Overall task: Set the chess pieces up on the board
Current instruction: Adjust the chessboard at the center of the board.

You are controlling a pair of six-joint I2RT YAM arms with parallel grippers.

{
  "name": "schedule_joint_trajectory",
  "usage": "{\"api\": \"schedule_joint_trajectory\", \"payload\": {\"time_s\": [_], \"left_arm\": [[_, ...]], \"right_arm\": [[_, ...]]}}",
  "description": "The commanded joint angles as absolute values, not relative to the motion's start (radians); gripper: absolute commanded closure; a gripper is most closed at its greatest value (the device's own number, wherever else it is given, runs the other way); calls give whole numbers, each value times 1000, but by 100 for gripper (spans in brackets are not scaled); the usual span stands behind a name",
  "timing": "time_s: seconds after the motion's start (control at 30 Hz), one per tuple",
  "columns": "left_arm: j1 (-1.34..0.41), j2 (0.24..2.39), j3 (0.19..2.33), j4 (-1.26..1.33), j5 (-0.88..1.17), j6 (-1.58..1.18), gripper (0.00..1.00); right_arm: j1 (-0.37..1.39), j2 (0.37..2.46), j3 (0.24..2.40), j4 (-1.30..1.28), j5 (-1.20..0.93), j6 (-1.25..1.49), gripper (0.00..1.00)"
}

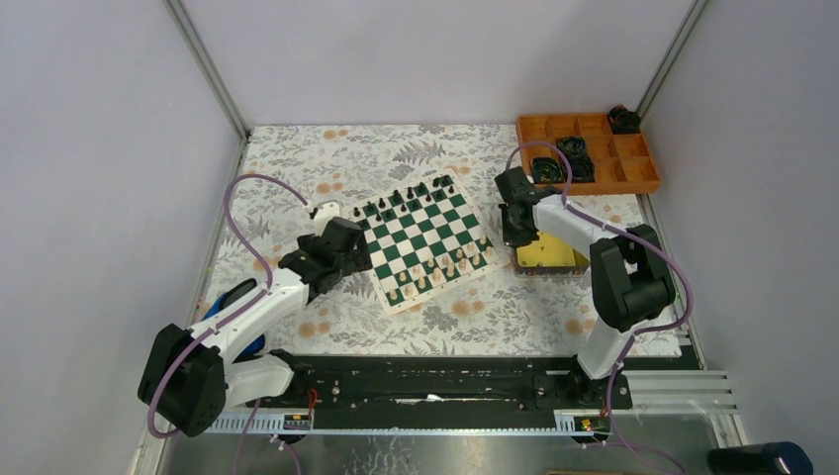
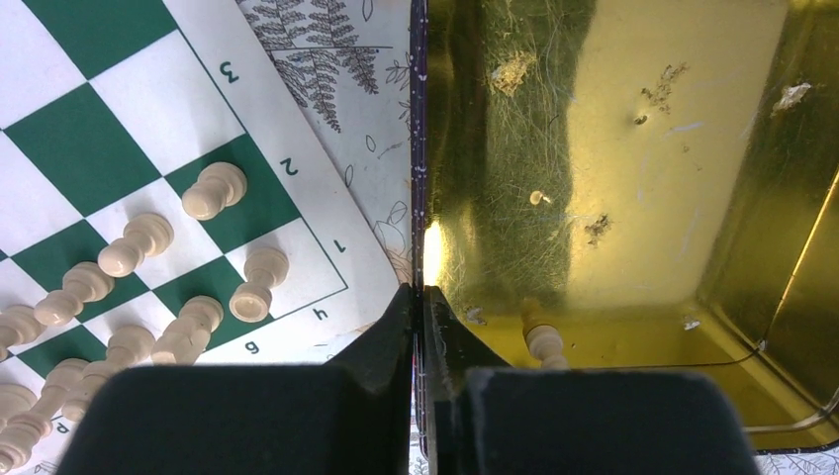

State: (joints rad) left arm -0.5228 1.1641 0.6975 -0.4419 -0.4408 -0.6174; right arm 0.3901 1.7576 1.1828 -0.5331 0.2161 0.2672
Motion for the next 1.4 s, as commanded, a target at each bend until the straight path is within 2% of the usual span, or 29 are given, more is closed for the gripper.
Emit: {"api": "schedule_joint_trajectory", "payload": {"time_s": [0.0,0.57,0.87,1.13,1.37], "left_arm": [[-529,1165,716,-399,-429,-599,1],[-535,1160,717,-394,-385,-594,1],[-541,1168,716,-393,-379,-595,1],[-545,1186,716,-393,-376,-596,1],[-545,1197,717,-389,-377,-598,1]], "right_arm": [[377,1705,1145,-556,225,306,100],[310,1623,1131,-523,279,617,100],[245,1684,1210,-542,367,785,100],[214,1821,1401,-670,455,898,100],[185,1870,1421,-719,474,1008,100]]}}
